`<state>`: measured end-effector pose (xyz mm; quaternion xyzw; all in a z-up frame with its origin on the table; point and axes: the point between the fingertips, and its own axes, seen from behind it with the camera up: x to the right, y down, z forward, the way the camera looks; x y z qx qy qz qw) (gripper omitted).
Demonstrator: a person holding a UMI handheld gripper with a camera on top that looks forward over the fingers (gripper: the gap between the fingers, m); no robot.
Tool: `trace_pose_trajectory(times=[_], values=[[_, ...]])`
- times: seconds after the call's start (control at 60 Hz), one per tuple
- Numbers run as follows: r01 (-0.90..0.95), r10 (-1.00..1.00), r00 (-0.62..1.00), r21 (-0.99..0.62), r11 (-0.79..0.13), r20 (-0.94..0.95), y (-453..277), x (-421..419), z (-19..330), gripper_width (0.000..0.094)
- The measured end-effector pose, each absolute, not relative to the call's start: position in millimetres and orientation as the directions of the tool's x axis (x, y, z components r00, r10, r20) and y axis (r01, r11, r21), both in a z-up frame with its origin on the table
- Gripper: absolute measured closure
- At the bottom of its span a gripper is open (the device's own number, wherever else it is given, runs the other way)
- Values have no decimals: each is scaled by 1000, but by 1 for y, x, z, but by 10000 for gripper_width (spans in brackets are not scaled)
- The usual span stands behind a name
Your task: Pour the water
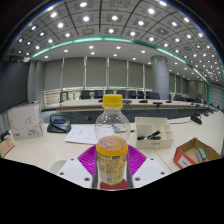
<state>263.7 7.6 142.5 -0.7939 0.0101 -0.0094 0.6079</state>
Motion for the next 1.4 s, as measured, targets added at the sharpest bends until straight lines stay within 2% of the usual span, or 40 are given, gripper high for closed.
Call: trace_pose_trajectory(times=[0.217,0.283,0.4,0.45,0.5,0.517,0.55,0.617,0.817,1.067,1.217,1.4], values=[[5,-14,1000,-944,-331,10,5,271,77,534],[-5,-22,1000,-958,-286,2,7,273,80,520],[-20,-28,1000,-952,-305,-12,4,273,80,421],[-34,-37,999,-942,-333,-23,2,273,76,323],[-51,-56,998,-931,-361,-33,-4,275,77,100],[-56,-65,997,-927,-371,-35,-6,275,77,65],[-64,-82,996,-918,-392,-34,-7,278,76,109],[-63,-99,995,-913,-403,-25,-24,271,91,74],[-41,-119,993,-897,-440,13,-89,231,151,79],[-58,-115,993,-857,-512,2,-225,138,221,78],[-25,-92,995,-852,-522,27,-289,100,242,77],[2,-72,996,-852,-524,47,-332,75,249,78]])
